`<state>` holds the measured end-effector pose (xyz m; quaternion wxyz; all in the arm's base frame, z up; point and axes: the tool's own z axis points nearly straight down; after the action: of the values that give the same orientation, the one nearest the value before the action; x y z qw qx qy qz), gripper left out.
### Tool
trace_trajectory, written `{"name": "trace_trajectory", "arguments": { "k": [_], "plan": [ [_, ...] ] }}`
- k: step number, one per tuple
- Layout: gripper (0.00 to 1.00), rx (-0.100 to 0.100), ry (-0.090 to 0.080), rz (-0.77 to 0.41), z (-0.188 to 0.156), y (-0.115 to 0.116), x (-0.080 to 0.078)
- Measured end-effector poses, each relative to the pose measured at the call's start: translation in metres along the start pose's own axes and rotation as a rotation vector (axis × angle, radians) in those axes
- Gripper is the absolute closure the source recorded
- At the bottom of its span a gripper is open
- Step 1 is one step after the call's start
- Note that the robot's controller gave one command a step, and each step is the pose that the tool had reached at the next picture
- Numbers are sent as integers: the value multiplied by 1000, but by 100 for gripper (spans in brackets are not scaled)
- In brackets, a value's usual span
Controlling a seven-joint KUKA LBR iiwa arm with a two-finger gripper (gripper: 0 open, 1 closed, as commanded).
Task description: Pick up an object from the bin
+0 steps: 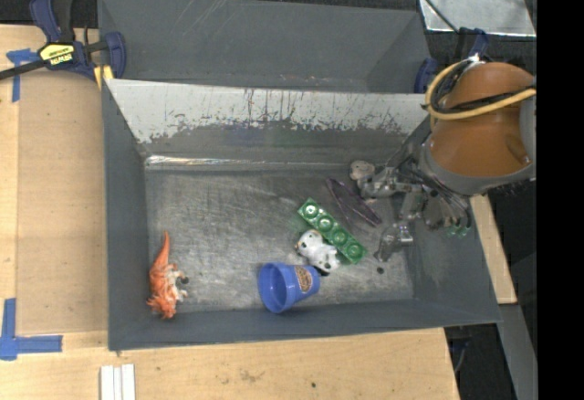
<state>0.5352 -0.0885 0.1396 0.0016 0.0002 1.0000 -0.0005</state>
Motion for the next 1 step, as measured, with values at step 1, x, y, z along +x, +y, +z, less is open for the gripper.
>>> {"name": "trace_trajectory", "arguments": {
  "k": [1],
  "plan": [
    [0, 1, -4, -26, 55, 18, 38]
  ]
}}
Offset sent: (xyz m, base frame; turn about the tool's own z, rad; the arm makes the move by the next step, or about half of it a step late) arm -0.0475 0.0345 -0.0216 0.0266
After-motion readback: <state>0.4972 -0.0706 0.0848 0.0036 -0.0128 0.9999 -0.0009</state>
